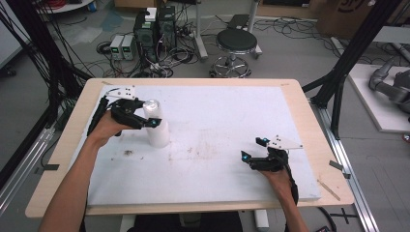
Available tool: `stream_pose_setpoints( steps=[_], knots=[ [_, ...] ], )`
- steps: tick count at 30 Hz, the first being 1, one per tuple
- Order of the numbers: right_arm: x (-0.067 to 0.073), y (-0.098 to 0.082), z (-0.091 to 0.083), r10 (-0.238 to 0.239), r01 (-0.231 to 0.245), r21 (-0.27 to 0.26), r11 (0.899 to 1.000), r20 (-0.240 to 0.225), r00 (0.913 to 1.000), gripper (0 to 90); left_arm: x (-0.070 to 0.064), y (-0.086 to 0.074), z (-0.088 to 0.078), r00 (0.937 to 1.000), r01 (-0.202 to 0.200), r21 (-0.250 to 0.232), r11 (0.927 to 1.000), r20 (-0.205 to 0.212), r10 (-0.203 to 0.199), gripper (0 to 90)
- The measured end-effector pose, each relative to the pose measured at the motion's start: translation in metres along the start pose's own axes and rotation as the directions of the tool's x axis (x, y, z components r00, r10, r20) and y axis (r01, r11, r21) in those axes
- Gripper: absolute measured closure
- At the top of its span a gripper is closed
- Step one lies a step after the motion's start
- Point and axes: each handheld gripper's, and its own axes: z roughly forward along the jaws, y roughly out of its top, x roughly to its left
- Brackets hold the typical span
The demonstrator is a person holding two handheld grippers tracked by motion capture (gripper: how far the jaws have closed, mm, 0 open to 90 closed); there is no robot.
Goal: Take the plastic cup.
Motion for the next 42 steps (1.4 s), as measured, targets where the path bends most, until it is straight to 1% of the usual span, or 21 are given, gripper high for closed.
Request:
stream_pose_setpoints(
  steps=[2,16,21,23,24,26,27,30,33,37,42],
  knots=[
    [0.001,0.0,0.0,0.007,-0.007,0.005,1.0,-0.003,1.0,14.9,0.0,0.0,0.0,1.0,0.001,0.0,1.0,-0.002,-0.001,32.2],
    [0.001,0.0,0.0,0.008,-0.008,0.007,1.0,-0.001,1.0,14.9,-0.001,0.002,-0.003,0.9998,0.011,0.005,0.9999,-0.018,-0.011,33.0],
    [0.001,0.0,0.0,0.007,-0.007,0.006,1.0,-0.001,1.0,14.9,-0.002,0.006,-0.005,0.9997,0.013,-0.011,0.9999,-0.021,-0.013,33.2],
    [0.001,0.0,0.0,0.008,-0.008,0.006,1.0,-0.002,1.0,14.9,-0.002,0.01,-0.007,0.9996,0.004,-0.016,0.9999,-0.027,-0.005,33.2],
    [0.001,0.0,0.0,0.009,-0.009,0.007,1.0,-0.002,1.0,14.9,-0.003,0.011,-0.008,0.9996,0.005,-0.026,0.9997,-0.027,-0.005,33.5],
    [0.001,0.0,0.0,0.008,-0.008,0.008,1.0,-0.001,1.0,14.9,-0.004,0.017,-0.013,0.9993,-0.001,-0.017,0.9999,-0.036,0.0,35.8],
    [0.001,0.0,0.0,0.008,-0.008,0.008,1.0,-0.001,1.0,14.9,-0.004,0.017,-0.013,0.9993,-0.001,-0.017,0.9999,-0.036,0.0,36.0],
    [0.001,0.0,0.0,0.007,-0.007,0.008,1.0,0.0,1.0,14.9,-0.005,0.024,-0.017,0.9993,-0.006,-0.026,0.9997,-0.037,0.005,36.0],
    [0.001,0.0,0.0,0.005,-0.005,0.007,1.0,0.0,1.0,14.9,-0.007,0.033,-0.021,0.9987,-0.017,-0.038,0.9991,-0.048,0.015,36.4],
    [0.001,0.0,0.0,0.005,-0.005,0.007,1.0,0.001,1.0,14.9,-0.009,0.046,-0.027,0.9978,-0.032,-0.036,0.9988,-0.059,0.029,36.4],
    [0.001,0.0,0.001,0.006,-0.006,0.008,1.0,0.0,1.0,14.9,-0.013,0.066,-0.038,0.9964,-0.042,-0.05,0.9979,-0.076,0.038,36.8]
  ],
)
